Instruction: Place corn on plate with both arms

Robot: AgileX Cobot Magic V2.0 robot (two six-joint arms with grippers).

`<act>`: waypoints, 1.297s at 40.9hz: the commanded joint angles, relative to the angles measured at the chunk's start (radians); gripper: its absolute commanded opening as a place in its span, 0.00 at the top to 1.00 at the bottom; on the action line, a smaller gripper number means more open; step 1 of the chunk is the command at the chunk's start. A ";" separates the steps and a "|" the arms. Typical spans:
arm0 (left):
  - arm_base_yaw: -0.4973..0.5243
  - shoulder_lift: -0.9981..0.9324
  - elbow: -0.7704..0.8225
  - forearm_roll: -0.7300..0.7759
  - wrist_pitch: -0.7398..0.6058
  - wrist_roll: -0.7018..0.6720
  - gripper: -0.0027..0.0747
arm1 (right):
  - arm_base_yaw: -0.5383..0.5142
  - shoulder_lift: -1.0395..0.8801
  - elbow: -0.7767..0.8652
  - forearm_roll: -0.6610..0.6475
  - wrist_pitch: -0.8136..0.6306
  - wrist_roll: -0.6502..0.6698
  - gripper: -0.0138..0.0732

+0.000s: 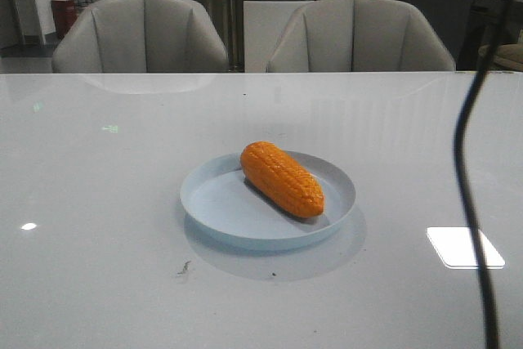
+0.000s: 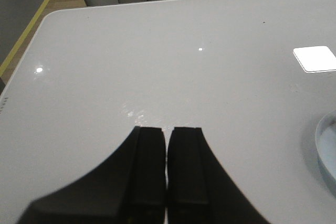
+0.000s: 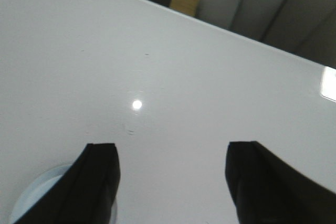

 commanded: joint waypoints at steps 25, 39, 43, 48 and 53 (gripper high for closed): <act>-0.001 -0.005 -0.026 -0.001 -0.083 -0.005 0.80 | -0.329 -1.002 1.358 -0.007 -0.398 -0.093 0.22; -0.001 -0.005 -0.026 -0.001 -0.080 -0.005 0.80 | -0.329 -1.120 1.447 -0.007 -0.382 -0.093 0.22; -0.001 -0.005 -0.026 -0.001 -0.080 -0.005 0.80 | -0.329 -1.119 1.447 -0.007 -0.382 -0.093 0.22; -0.001 -0.005 -0.026 -0.001 -0.080 -0.005 0.80 | -0.329 -1.119 1.447 -0.007 -0.382 -0.093 0.22; -0.001 -0.005 -0.026 -0.001 -0.080 -0.005 0.80 | -0.329 -1.119 1.447 -0.007 -0.382 -0.093 0.22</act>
